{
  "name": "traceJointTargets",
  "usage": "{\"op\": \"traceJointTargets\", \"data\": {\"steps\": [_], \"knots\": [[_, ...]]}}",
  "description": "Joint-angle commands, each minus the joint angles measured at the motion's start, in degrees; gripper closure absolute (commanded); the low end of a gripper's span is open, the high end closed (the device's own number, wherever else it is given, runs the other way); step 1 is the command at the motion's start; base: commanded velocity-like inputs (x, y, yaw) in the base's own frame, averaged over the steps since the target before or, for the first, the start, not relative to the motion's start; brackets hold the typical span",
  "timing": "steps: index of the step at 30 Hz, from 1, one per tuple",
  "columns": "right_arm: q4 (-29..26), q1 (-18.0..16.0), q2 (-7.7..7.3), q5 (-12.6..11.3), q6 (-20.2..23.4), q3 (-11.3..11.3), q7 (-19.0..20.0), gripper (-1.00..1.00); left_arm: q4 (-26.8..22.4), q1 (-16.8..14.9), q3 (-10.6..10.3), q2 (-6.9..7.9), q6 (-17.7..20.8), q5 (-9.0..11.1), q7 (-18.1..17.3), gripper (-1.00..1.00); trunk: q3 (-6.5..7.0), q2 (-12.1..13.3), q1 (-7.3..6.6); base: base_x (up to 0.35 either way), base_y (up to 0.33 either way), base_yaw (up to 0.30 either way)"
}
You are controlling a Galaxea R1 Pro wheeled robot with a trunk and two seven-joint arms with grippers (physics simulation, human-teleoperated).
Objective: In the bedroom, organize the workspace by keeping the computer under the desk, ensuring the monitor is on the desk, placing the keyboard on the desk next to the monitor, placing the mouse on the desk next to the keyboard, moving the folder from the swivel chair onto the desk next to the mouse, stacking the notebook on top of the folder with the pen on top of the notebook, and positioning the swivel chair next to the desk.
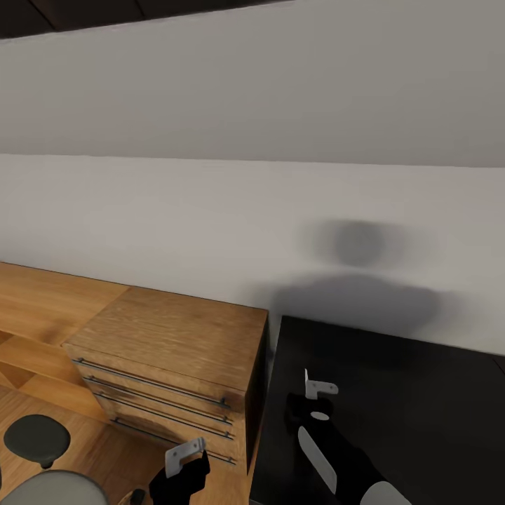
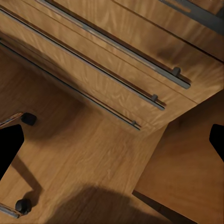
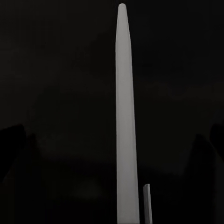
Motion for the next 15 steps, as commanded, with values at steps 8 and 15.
{"op": "traceJointTargets", "data": {"steps": [8,15], "knots": [[0.2,0.0,-0.07,-0.4,2.4,0.1,-0.5,1.0,0.0,-0.1,-0.1,0.07,0.3,0.1,0.4,-1.0,-0.07,0.0,0.01,0.0,0.0,0.0],[0.2,0.0,-0.04,-0.4,2.6,0.0,-0.5,1.0,0.0,-0.1,-0.2,0.08,0.3,0.1,0.4,-1.0,-0.07,0.0,0.01,0.0,0.0,0.0]]}}
